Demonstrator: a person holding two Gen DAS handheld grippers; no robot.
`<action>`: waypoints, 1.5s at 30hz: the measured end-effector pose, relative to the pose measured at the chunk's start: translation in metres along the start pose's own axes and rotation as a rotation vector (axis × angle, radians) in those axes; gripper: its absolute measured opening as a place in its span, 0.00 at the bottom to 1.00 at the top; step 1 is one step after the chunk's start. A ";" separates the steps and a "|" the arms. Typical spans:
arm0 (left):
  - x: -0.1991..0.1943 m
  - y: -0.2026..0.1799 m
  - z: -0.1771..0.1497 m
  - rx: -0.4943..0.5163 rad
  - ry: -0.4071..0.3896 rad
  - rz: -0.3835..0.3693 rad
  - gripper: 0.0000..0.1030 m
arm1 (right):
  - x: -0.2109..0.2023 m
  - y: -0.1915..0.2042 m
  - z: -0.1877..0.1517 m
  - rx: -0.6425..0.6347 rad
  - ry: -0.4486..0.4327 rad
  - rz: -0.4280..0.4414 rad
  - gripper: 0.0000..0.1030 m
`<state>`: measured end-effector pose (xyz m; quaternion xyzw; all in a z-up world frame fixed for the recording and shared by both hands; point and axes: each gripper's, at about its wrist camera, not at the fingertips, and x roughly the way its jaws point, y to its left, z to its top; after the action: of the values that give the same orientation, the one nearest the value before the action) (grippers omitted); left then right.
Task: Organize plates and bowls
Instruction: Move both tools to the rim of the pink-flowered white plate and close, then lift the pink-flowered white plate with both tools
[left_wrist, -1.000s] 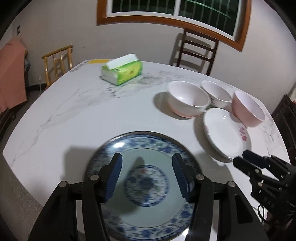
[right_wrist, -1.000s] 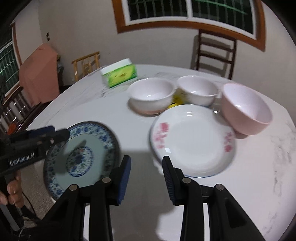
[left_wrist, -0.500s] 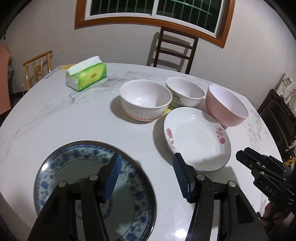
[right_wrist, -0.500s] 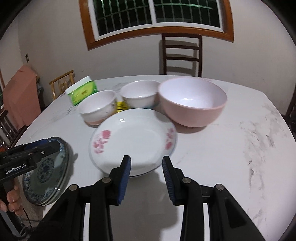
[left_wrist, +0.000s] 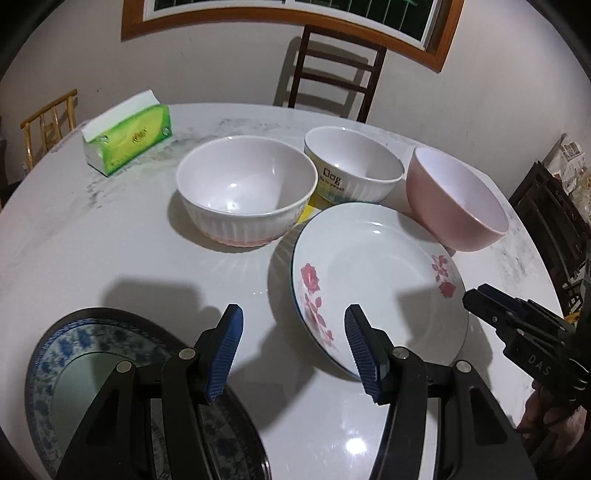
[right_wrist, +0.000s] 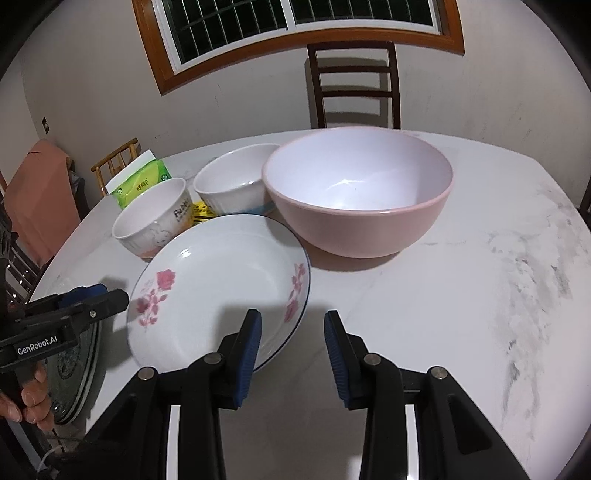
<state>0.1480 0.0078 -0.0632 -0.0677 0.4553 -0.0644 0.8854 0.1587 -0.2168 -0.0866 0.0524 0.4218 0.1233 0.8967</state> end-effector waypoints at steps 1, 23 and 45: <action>0.004 0.000 0.001 -0.002 0.008 0.000 0.52 | 0.002 -0.001 0.001 0.005 0.005 0.009 0.35; 0.048 -0.009 0.014 -0.035 0.110 -0.032 0.31 | 0.041 -0.012 0.014 0.033 0.074 0.089 0.17; 0.041 -0.024 0.000 0.019 0.229 -0.091 0.22 | 0.021 -0.017 -0.005 0.092 0.194 0.071 0.12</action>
<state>0.1707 -0.0229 -0.0914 -0.0722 0.5492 -0.1159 0.8245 0.1711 -0.2277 -0.1089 0.0961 0.5095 0.1401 0.8435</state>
